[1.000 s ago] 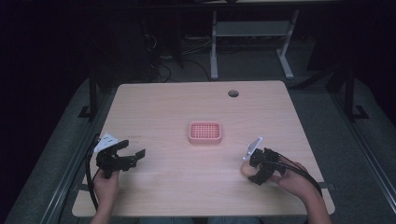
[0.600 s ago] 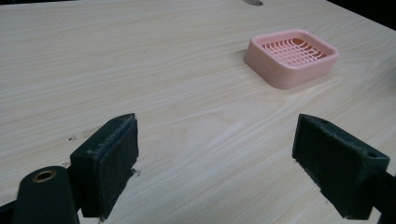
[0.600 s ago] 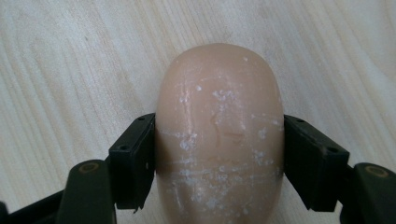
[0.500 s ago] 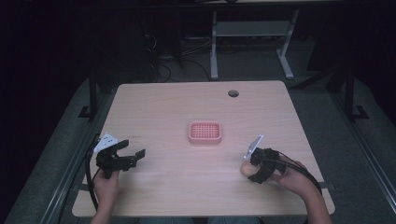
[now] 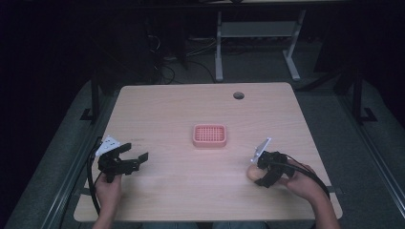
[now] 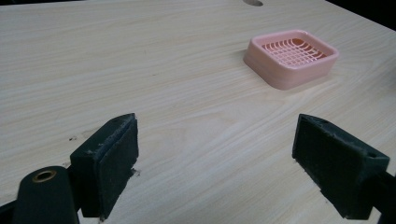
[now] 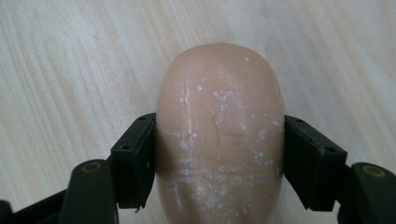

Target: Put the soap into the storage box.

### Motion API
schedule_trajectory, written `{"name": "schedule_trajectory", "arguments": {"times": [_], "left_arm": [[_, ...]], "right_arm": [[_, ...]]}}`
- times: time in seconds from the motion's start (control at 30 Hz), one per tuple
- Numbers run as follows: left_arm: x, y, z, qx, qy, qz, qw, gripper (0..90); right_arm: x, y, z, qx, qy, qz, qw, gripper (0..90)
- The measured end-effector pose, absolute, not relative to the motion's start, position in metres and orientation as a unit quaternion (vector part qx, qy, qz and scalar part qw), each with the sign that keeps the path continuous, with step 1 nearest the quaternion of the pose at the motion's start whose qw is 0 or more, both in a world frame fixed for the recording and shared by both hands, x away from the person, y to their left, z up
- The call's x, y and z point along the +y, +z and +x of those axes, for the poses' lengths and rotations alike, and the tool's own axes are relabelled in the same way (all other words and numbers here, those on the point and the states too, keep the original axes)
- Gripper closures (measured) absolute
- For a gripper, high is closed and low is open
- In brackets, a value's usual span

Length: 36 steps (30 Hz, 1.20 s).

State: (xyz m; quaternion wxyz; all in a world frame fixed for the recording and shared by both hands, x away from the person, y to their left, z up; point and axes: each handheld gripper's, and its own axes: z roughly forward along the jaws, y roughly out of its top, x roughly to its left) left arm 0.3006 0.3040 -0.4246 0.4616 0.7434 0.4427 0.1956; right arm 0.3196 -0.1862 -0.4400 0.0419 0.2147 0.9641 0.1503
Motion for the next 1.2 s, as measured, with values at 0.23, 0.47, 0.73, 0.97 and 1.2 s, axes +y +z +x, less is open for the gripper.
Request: {"name": "schedule_trajectory", "arguments": {"times": [0.23,0.47,0.73,0.97,1.2], "left_arm": [[0.305,-0.424,0.3,0.445,0.195,0.742,0.463,14.2],[0.305,-0.425,0.3,0.445,0.194,0.741,0.463,14.2],[0.305,-0.425,0.3,0.446,0.194,0.74,0.464,14.2],[0.305,-0.425,0.3,0.447,0.193,0.741,0.463,14.2],[0.305,-0.426,0.301,0.449,0.193,0.74,0.462,14.2]], "right_arm": [[-0.189,-0.429,0.323,0.959,0.16,0.225,0.061,31.9],[-0.185,-0.423,0.328,0.957,0.17,0.224,0.065,31.9],[-0.177,-0.414,0.337,0.958,0.181,0.213,0.064,31.9],[-0.168,-0.401,0.345,0.959,0.185,0.204,0.064,31.9],[-0.163,-0.398,0.353,0.96,0.184,0.2,0.061,31.9]]}}
